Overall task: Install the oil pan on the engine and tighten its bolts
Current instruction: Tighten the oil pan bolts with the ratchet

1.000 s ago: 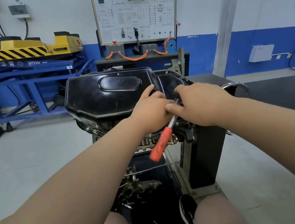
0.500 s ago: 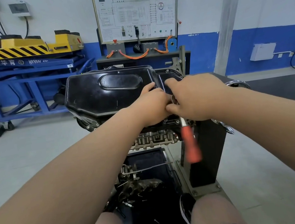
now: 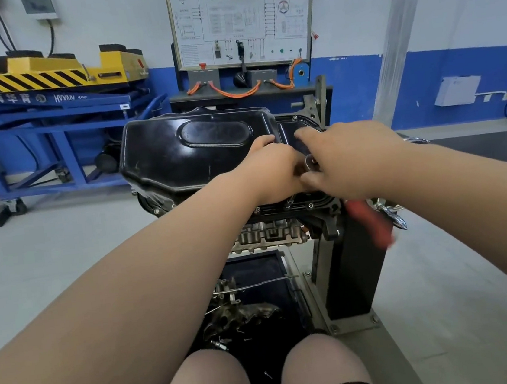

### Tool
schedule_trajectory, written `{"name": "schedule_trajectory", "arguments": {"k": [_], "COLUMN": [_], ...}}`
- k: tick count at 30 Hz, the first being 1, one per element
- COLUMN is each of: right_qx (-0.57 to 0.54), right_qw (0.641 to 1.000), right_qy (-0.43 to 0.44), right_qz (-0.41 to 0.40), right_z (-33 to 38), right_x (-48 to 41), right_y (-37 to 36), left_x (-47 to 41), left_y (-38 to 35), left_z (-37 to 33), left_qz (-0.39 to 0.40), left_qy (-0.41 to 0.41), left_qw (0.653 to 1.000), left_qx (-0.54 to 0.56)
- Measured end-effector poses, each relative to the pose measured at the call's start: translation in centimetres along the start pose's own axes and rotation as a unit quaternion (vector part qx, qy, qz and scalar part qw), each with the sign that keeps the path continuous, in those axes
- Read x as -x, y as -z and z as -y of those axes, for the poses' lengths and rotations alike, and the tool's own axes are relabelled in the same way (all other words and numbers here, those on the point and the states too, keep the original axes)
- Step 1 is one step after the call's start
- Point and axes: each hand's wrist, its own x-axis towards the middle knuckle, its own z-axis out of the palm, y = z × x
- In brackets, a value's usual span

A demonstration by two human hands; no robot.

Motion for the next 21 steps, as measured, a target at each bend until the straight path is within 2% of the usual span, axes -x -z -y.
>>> {"name": "schedule_trajectory", "arguments": {"k": [4,8,12,15,18,21], "right_qx": [-0.060,0.024,0.073,0.020,-0.095,-0.117], "right_qw": [0.997,0.999,0.996,1.000,0.990,0.988], "right_qy": [-0.028,0.034,0.053,-0.004,-0.079,-0.071], "right_qz": [0.037,0.012,-0.011,0.012,0.074,0.068], "right_z": [0.3,-0.1,0.1,0.1,0.1,-0.2], "right_x": [0.1,0.1,0.0,-0.1,-0.1,-0.1], "right_y": [-0.5,0.3,0.4,-0.1,-0.6,-0.7], "left_x": [0.1,0.2,0.1,0.2,0.2,0.3], "left_y": [-0.5,-0.4,-0.4,-0.4,-0.7,-0.7], "left_z": [0.2,-0.1,-0.3,-0.2,-0.4,-0.1], "left_qz": [-0.002,0.018,0.019,-0.004,-0.019,-0.007], "left_qy": [-0.020,-0.018,-0.014,0.001,0.003,-0.011], "left_qw": [0.999,1.000,1.000,1.000,1.000,1.000], "left_qx": [-0.045,-0.008,-0.001,0.027,0.016,0.016]}}
